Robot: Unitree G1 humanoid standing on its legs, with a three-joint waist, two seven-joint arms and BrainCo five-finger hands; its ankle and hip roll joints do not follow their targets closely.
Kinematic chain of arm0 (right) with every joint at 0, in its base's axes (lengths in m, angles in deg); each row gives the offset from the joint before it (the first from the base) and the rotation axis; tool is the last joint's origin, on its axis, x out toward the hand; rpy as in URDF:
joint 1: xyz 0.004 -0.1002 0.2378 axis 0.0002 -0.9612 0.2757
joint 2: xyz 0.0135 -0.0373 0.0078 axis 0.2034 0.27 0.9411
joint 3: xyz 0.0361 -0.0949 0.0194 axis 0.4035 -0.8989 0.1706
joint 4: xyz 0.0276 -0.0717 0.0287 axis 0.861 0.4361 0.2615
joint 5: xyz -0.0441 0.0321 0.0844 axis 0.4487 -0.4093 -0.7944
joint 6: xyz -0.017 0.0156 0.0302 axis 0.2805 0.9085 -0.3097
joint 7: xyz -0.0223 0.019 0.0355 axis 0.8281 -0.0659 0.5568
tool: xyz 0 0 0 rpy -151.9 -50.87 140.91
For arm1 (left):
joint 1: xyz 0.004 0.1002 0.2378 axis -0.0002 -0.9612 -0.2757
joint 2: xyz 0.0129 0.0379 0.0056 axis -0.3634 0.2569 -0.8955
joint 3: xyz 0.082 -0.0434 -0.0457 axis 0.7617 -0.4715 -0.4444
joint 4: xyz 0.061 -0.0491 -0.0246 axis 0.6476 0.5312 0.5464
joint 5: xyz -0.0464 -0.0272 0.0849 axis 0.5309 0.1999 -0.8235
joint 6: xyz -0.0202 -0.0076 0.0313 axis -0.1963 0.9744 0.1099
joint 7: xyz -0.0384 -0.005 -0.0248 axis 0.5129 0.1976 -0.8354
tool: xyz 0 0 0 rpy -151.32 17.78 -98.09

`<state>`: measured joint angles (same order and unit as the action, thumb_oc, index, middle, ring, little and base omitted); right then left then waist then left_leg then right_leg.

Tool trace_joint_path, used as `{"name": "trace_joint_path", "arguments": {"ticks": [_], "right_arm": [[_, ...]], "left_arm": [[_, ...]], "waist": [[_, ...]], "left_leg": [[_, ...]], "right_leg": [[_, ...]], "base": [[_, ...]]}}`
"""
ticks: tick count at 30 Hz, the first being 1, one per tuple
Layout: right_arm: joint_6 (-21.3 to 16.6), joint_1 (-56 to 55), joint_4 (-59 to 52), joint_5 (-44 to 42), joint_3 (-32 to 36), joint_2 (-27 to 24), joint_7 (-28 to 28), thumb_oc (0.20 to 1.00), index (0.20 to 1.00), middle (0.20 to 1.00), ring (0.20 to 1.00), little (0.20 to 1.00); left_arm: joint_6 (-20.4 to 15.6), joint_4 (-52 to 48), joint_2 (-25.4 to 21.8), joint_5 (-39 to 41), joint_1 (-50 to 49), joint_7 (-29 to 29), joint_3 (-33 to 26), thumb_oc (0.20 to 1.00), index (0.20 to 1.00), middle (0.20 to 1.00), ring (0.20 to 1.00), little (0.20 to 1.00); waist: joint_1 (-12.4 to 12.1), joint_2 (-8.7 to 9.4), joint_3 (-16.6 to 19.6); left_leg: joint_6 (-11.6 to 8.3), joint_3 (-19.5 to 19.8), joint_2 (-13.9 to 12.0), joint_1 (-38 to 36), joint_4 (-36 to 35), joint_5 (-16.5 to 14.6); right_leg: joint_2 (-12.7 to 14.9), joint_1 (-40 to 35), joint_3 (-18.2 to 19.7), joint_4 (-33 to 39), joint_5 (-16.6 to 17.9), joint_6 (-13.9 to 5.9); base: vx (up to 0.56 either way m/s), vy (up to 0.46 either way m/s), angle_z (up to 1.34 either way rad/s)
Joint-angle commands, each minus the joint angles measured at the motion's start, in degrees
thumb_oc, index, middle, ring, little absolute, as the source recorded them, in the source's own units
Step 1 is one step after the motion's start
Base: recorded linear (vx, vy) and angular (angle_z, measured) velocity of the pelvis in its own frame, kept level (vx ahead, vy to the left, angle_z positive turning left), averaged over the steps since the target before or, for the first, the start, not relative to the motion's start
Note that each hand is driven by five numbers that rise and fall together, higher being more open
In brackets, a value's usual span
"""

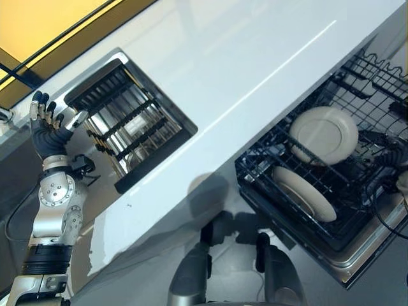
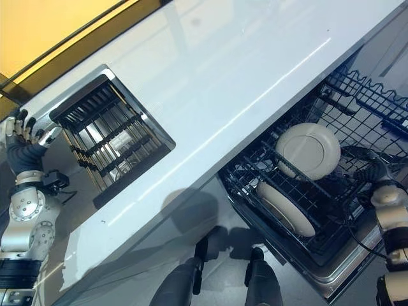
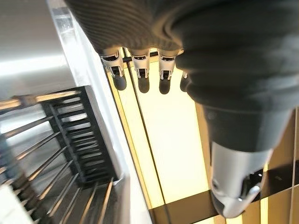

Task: Pick up plates and place into dishwasher.

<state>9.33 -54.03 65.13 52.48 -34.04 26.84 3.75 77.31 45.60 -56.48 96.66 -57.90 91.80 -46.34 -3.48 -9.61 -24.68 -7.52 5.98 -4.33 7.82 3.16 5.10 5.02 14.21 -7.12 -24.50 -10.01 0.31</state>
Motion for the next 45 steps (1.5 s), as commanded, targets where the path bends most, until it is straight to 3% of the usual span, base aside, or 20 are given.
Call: {"name": "trace_joint_path", "arguments": {"ticks": [1,5,10,14,20,26,33,45], "right_arm": [[-0.6,-2.2,-4.6,-5.6,1.3,4.0,7.6,1.0,1.0,1.0,1.0,1.0],[-2.6,-9.2,-12.3,-8.7,7.5,10.9,14.3,1.0,1.0,1.0,1.0,1.0],[-5.4,-14.9,-17.1,-12.0,12.6,18.6,23.5,1.0,1.0,1.0,1.0,1.0],[-8.1,-16.6,-17.7,-13.4,13.5,21.8,29.3,1.0,1.0,1.0,1.0,1.0],[-9.1,-15.7,-16.7,-12.9,12.1,21.4,30.0,1.0,1.0,1.0,1.0,1.0],[-10.3,-14.4,-15.8,-13.7,12.9,19.3,29.9,1.0,1.0,1.0,1.0,1.0],[-12.6,-10.5,-16.0,-13.4,12.1,17.3,28.7,1.0,1.0,1.0,1.0,1.0],[-14.4,-1.8,-12.7,-13.5,8.6,18.0,29.7,1.0,1.0,1.0,1.0,1.0]], "left_arm": [[-1.4,-2.0,0.7,-1.0,-3.6,-1.0,-2.0,1.0,1.0,1.0,1.0,1.0],[-1.5,-1.7,4.4,-3.5,-6.4,-2.1,-2.3,1.0,1.0,1.0,1.0,1.0],[-2.1,-2.5,9.1,-5.0,-10.9,-3.0,-2.8,1.0,1.0,1.0,1.0,1.0],[-2.3,-2.5,11.5,-4.8,-12.1,-4.0,-1.8,1.0,1.0,1.0,1.0,1.0],[-2.8,-2.1,12.2,-4.4,-12.2,-4.4,-0.1,1.0,1.0,1.0,1.0,1.0],[-1.5,-3.3,11.9,-3.7,-10.6,-4.0,1.8,1.0,1.0,1.0,1.0,1.0],[-2.6,-4.1,12.0,-3.7,-7.5,-1.6,4.0,1.0,1.0,1.0,1.0,1.0],[-2.7,-4.8,11.0,-4.2,-2.1,2.3,6.1,1.0,1.0,1.0,1.0,1.0]], "waist": [[1.6,4.81,5.9],[2.2,4.56,7.4],[2.7,3.0,8.3],[3.7,1.31,6.6],[4.4,-0.85,4.7],[5.3,-2.21,2.9],[5.8,-3.47,-0.3],[4.9,-3.54,-4.2]], "left_leg": [[1.75,-1.7,-1.1,-2.2,2.6,-3.2],[1.75,-2.0,-1.4,-4.3,2.5,-3.6],[1.9,-2.2,-1.1,-5.2,3.9,-4.2],[2.18,-5.0,-0.7,-0.8,14.2,-4.1],[3.42,-5.3,1.5,1.3,18.6,-5.2],[4.6,-6.9,4.7,4.1,21.3,-8.5],[5.51,-7.5,7.4,8.2,23.7,-10.4],[6.35,-7.9,8.6,13.4,23.2,-10.5]], "right_leg": [[0.6,-7.9,1.1,14.1,6.2,-1.88],[0.5,-10.3,1.4,14.5,5.8,-1.75],[0.6,-11.1,1.8,14.2,5.2,-1.32],[2.0,-9.0,1.3,9.3,3.6,0.33],[4.1,-5.8,3.1,2.4,2.0,0.68],[6.1,-1.1,5.2,-1.0,2.8,-0.7],[7.2,4.2,7.0,-3.3,3.6,-1.74],[7.5,9.8,8.0,-2.5,6.0,-3.19]], "base": [[0.09,0.032,0.0],[0.1,0.078,-0.01],[0.03,0.14,0.0],[-0.09,0.18,0.02],[-0.01,0.203,0.03],[-0.05,0.163,-0.16],[-0.07,0.113,-0.07],[-0.06,0.052,0.0]]}}
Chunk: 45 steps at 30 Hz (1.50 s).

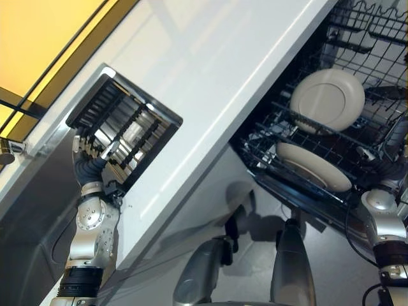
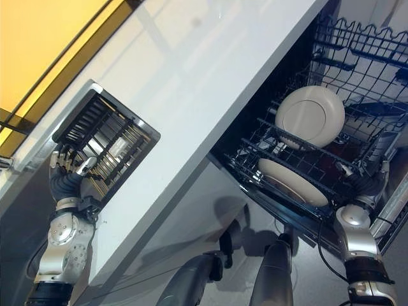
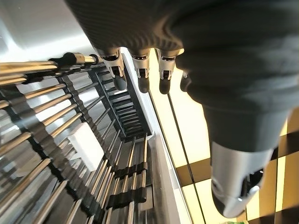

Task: Pick up plates and place into dishwasher.

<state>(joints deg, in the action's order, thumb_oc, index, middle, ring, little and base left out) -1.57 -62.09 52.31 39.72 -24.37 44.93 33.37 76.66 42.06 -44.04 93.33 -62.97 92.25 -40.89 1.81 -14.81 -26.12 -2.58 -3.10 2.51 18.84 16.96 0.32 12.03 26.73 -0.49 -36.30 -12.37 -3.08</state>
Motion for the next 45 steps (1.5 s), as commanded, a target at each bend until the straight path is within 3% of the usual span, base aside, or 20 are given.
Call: {"name": "trace_joint_path", "arguments": {"ticks": [1,5,11,15,21,23,37,45], "right_arm": [[-3.6,6.6,0.5,-0.6,-1.3,0.0,-0.2,1.0,1.0,1.0,1.0,1.0],[-3.2,8.0,1.6,0.9,-3.0,0.7,-0.9,1.0,1.0,1.0,1.0,1.0],[-2.2,9.8,5.2,1.2,-4.8,1.9,3.3,1.0,1.0,1.0,1.0,1.0],[-2.4,10.1,7.5,-0.6,-5.7,2.8,0.1,1.0,1.0,1.0,1.0,1.0],[-8.1,10.2,5.5,1.9,-9.2,4.3,-8.3,1.0,1.0,1.0,1.0,1.0],[-8.5,10.3,4.0,3.4,-10.6,4.6,-9.8,1.0,1.0,1.0,1.0,1.0],[-7.3,15.6,0.3,3.4,-13.6,6.7,-10.6,1.0,1.0,1.0,1.0,1.0],[-6.3,20.3,-1.0,5.2,-13.8,7.2,-10.7,1.0,1.0,1.0,1.0,1.0]], "left_arm": [[-2.0,-1.3,-1.5,-0.9,3.1,1.9,0.7,1.0,1.0,1.0,1.0,1.0],[-2.0,-1.2,-1.2,-0.7,3.5,1.6,1.2,1.0,1.0,1.0,1.0,1.0],[-3.0,-0.7,-1.1,-1.3,4.4,2.1,1.9,1.0,1.0,1.0,1.0,1.0],[-2.7,-1.0,-0.9,-1.4,4.5,2.4,2.6,1.0,1.0,1.0,1.0,1.0],[-3.2,-1.7,-0.5,-1.2,3.9,2.5,3.1,1.0,1.0,1.0,1.0,1.0],[-3.4,-1.6,-0.4,-1.1,4.1,2.6,3.2,1.0,1.0,1.0,1.0,1.0],[-3.6,-1.7,0.8,-1.1,3.8,2.3,3.9,1.0,1.0,1.0,1.0,1.0],[-3.7,-2.1,1.3,0.2,2.0,1.3,3.8,1.0,1.0,1.0,1.0,1.0]], "waist": [[-0.5,1.64,-2.9],[-1.0,1.57,-3.5],[-1.8,1.87,-3.7],[-2.3,1.76,-3.7],[-3.0,1.41,-3.7],[-3.1,1.39,-3.7],[-5.3,1.03,-3.7],[-7.7,-0.36,-3.7]], "left_leg": [[1.43,1.2,1.8,2.7,9.4,-5.7],[1.67,1.4,2.1,4.0,9.6,-5.6],[2.05,1.3,2.2,5.3,8.9,-5.3],[2.28,1.3,2.4,6.8,9.3,-5.3],[2.56,1.6,3.1,7.9,8.7,-4.8],[2.55,1.5,3.2,7.9,8.3,-4.6],[2.84,1.9,4.4,8.9,9.2,-4.8],[2.96,2.0,5.5,8.5,9.5,-5.1]], "right_leg": [[0.6,-2.4,1.3,9.2,8.4,0.15],[0.8,-0.9,1.3,9.0,8.8,-0.05],[1.1,0.4,1.3,9.6,9.4,-0.43],[1.5,2.0,1.0,9.1,9.6,-0.6],[1.9,3.1,1.1,10.0,10.2,-0.91],[2.2,3.2,1.0,10.3,10.4,-1.04],[3.6,3.3,-0.4,9.9,10.3,-1.53],[5.8,2.9,-3.0,9.2,10.0,-1.73]], "base": [[-0.02,0.041,0.0],[-0.01,0.049,0.01],[0.01,0.04,0.01],[0.02,0.041,0.0],[0.03,0.049,-0.02],[0.02,0.053,-0.04],[0.02,0.049,0.03],[0.02,0.085,0.02]]}}
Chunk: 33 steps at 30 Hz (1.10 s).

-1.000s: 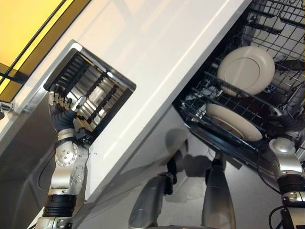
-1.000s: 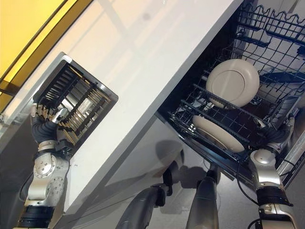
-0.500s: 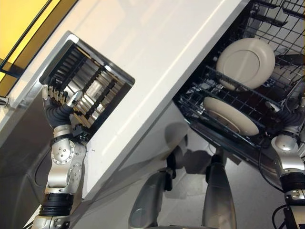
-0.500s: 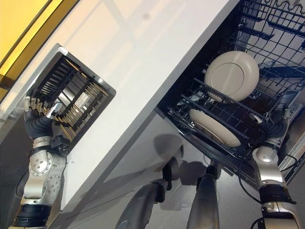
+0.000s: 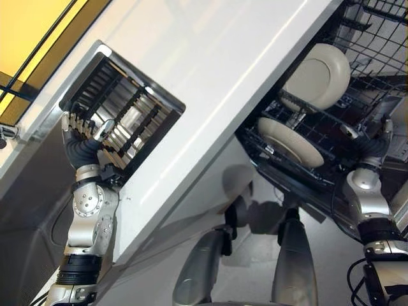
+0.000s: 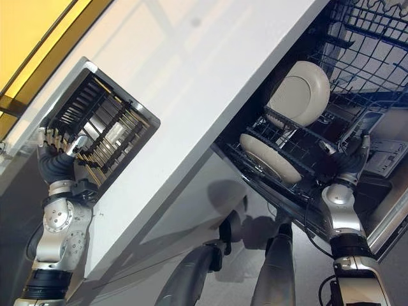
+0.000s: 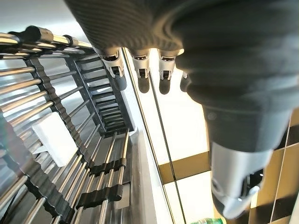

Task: Pick up plates and place into dishwasher.

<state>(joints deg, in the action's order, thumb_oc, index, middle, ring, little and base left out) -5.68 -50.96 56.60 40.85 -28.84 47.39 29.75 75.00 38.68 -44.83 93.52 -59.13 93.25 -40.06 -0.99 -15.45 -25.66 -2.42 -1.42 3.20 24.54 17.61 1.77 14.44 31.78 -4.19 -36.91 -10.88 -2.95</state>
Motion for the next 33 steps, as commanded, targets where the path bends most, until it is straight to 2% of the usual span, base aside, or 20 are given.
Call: {"name": "trace_joint_path", "arguments": {"ticks": [1,9,20,25,33], "right_arm": [[-2.2,9.5,-5.3,4.1,-9.4,4.6,-7.3,1.0,1.0,1.0,1.0,1.0],[0.0,14.5,-6.4,4.8,-9.5,2.4,-7.8,1.0,1.0,1.0,1.0,1.0],[0.5,18.5,-4.8,3.6,-8.6,-0.3,-8.4,1.0,1.0,1.0,1.0,1.0],[0.7,21.4,-3.6,2.9,-8.2,-1.7,-7.3,1.0,1.0,1.0,1.0,1.0],[0.2,21.2,-2.8,2.1,-7.2,-2.4,-4.5,1.0,1.0,1.0,1.0,1.0]], "left_arm": [[-2.0,1.3,2.1,0.0,-1.9,0.3,2.9,1.0,1.0,1.0,1.0,1.0],[-1.8,0.0,1.3,1.6,-4.9,-3.9,1.6,1.0,1.0,1.0,1.0,1.0],[-2.8,-0.5,1.1,2.7,-8.4,-8.0,0.6,1.0,1.0,1.0,1.0,1.0],[-3.2,-0.8,0.6,3.9,-9.5,-9.5,0.6,1.0,1.0,1.0,1.0,1.0],[-4.4,-1.7,0.0,4.5,-9.8,-9.9,0.8,1.0,1.0,1.0,1.0,1.0]], "waist": [[-5.0,0.23,-4.1],[-8.6,-0.97,-4.1],[-11.6,-2.62,-3.9],[-12.2,-3.74,-4.1],[-11.6,-3.91,-4.1]], "left_leg": [[2.82,0.4,4.8,2.9,8.5,-6.1],[2.77,0.7,6.3,2.4,9.5,-6.6],[2.56,1.8,7.6,0.5,9.0,-6.2],[2.57,1.6,7.8,1.0,8.9,-5.8],[2.61,1.0,7.3,1.6,8.0,-5.5]], "right_leg": [[3.5,-2.2,0.6,10.2,9.0,-1.82],[6.3,-3.8,-2.5,8.2,8.1,-1.66],[9.5,-6.9,-5.7,7.2,7.7,-1.98],[10.0,-6.1,-6.0,6.3,7.5,-2.07],[9.6,-5.1,-5.5,8.0,8.5,-2.3]], "base": [[0.05,0.078,0.06],[0.03,0.048,0.17],[0.03,0.032,0.25],[-0.01,0.001,0.11],[-0.03,-0.031,0.01]]}}
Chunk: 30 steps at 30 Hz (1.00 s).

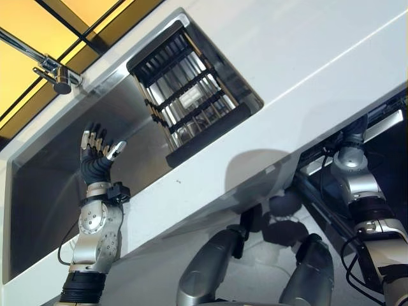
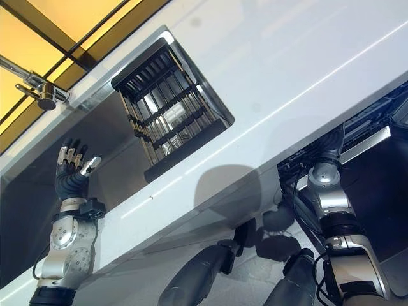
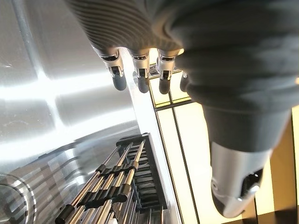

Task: Pick up plates and place into dishwasher.

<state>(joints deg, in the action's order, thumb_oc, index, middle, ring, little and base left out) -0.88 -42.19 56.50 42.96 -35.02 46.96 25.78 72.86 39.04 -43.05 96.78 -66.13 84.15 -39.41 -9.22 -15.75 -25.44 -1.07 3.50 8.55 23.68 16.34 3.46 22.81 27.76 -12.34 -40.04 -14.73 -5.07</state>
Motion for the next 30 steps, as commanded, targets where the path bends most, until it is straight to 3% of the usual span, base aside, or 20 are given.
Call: {"name": "trace_joint_path", "arguments": {"ticks": [1,15,30], "right_arm": [[-4.5,12.4,-2.6,0.1,-1.0,-2.0,-0.3,1.0,1.0,1.0,1.0,1.0],[-3.9,6.8,-4.3,1.2,2.9,-2.7,9.0,1.0,1.0,1.0,1.0,1.0],[-6.5,-0.2,-6.1,0.0,6.7,-0.8,16.6,1.0,1.0,1.0,1.0,1.0]], "left_arm": [[-2.4,-2.1,-1.9,1.3,-2.8,-0.7,0.2,1.0,1.0,1.0,1.0,1.0],[-3.5,-2.1,-1.9,1.4,-2.1,2.2,0.8,1.0,1.0,1.0,1.0,1.0],[-3.9,-1.4,-2.2,-0.4,1.4,6.1,2.4,1.0,1.0,1.0,1.0,1.0]], "waist": [[-3.2,-3.63,-4.3],[1.2,-3.53,-4.3],[6.1,-2.56,-4.3]], "left_leg": [[1.25,-4.1,1.8,2.4,9.0,-7.1],[1.06,-6.2,-0.4,1.0,6.0,-6.4],[0.96,-7.8,-2.5,-1.5,2.1,-5.6]], "right_leg": [[1.1,-1.0,2.7,11.5,12.4,-0.21],[-0.9,-0.8,5.3,16.6,14.3,-0.51],[-3.5,-1.4,8.4,21.1,15.9,-0.85]], "base": [[-0.04,-0.027,0.0],[-0.04,-0.028,-0.04],[-0.06,-0.042,-0.18]]}}
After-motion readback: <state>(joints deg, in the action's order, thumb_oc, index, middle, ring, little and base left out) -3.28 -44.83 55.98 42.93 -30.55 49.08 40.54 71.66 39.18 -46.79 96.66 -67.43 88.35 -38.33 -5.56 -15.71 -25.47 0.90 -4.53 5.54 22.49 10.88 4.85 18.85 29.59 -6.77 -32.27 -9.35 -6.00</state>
